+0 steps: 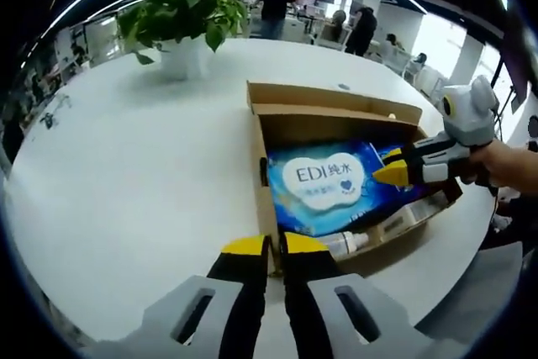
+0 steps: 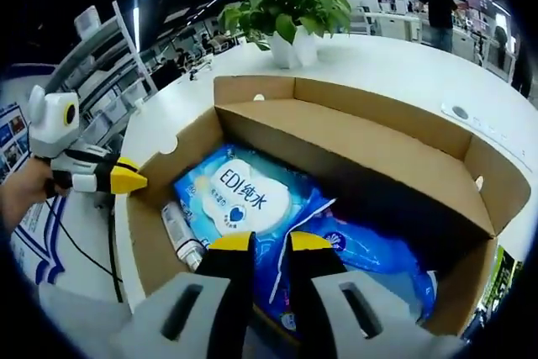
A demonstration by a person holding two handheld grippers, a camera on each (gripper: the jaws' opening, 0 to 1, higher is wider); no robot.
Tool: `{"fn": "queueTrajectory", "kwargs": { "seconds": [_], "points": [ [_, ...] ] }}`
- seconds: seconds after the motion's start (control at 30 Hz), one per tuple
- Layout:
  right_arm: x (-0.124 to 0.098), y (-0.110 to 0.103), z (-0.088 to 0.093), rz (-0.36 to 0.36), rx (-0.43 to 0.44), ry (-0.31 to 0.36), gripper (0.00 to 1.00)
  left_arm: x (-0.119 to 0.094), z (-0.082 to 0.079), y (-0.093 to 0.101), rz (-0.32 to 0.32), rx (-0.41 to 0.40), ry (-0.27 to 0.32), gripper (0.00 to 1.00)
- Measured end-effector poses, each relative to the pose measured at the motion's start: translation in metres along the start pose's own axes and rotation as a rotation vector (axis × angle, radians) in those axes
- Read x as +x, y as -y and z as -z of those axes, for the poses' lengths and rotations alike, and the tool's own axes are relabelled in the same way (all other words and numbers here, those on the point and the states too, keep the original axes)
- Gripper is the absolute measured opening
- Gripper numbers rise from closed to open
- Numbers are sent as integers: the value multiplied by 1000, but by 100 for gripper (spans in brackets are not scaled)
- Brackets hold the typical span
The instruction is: Operate the shoe box by opening the lid, removing the specified soft item, and placing it in the target area until the item is outside and the box remains undamaged.
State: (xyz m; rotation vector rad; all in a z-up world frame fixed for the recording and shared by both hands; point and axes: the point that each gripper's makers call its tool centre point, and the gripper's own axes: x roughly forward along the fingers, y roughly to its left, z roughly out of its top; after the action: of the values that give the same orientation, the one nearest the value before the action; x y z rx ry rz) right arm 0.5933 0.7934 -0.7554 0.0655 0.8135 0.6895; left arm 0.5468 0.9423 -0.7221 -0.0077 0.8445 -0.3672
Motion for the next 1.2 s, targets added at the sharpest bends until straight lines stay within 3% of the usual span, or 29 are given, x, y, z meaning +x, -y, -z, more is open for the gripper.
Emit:
{"fn": "queueTrajectory", "kwargs": {
  "seconds": [0.17,0.37,1.2],
  "points": [
    [2,5,1,55,-40,-1,2,0,0,0,-3,-1,-1,3],
    [-2,3,0,61,-54,6,0,0,0,0,-4,-9,0,3],
    [-44,13,-25,109,-134,73,0,1,-1,2,-44,44,-19,2]
  ]
}}
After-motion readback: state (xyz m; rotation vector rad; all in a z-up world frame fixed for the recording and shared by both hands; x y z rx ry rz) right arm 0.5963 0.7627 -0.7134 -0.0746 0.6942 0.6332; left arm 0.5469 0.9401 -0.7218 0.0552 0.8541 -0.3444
